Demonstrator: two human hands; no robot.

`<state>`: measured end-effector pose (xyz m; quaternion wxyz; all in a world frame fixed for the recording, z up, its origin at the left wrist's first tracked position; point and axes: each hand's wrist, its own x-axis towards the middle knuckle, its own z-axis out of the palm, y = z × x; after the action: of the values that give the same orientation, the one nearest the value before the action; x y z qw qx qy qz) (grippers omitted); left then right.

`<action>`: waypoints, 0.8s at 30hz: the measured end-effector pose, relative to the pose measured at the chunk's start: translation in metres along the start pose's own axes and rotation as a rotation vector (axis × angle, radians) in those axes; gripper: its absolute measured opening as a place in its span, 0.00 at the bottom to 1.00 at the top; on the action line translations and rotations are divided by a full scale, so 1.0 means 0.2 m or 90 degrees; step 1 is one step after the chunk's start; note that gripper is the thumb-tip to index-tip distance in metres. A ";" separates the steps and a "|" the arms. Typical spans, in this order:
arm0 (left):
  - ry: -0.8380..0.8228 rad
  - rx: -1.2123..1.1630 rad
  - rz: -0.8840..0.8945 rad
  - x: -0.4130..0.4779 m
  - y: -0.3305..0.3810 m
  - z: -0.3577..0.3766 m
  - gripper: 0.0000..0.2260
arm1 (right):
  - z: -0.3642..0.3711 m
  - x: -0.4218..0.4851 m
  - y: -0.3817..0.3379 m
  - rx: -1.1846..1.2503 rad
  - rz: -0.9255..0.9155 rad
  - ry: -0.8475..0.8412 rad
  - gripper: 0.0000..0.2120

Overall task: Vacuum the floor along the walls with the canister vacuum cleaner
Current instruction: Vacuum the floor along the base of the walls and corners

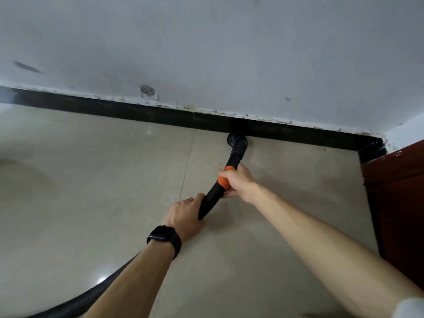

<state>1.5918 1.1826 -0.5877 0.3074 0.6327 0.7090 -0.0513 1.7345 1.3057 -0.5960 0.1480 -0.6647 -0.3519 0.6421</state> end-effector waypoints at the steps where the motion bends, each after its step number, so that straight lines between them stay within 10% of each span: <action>1: -0.007 -0.006 -0.019 -0.03 -0.05 0.00 0.21 | 0.08 -0.01 0.00 -0.019 0.001 -0.004 0.18; 11: -0.158 -0.073 -0.106 -0.48 -0.36 -0.12 0.23 | 0.43 -0.45 0.13 -0.056 0.166 0.003 0.25; 24: 0.028 -0.323 -0.245 -1.75 -0.09 -1.77 0.23 | 0.67 -2.12 -1.29 -0.066 -0.044 -0.023 0.17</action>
<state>1.4480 1.0406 -0.1331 0.4244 0.3913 0.8123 0.0837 1.5650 1.1753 -0.1297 0.1289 -0.6474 -0.4100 0.6294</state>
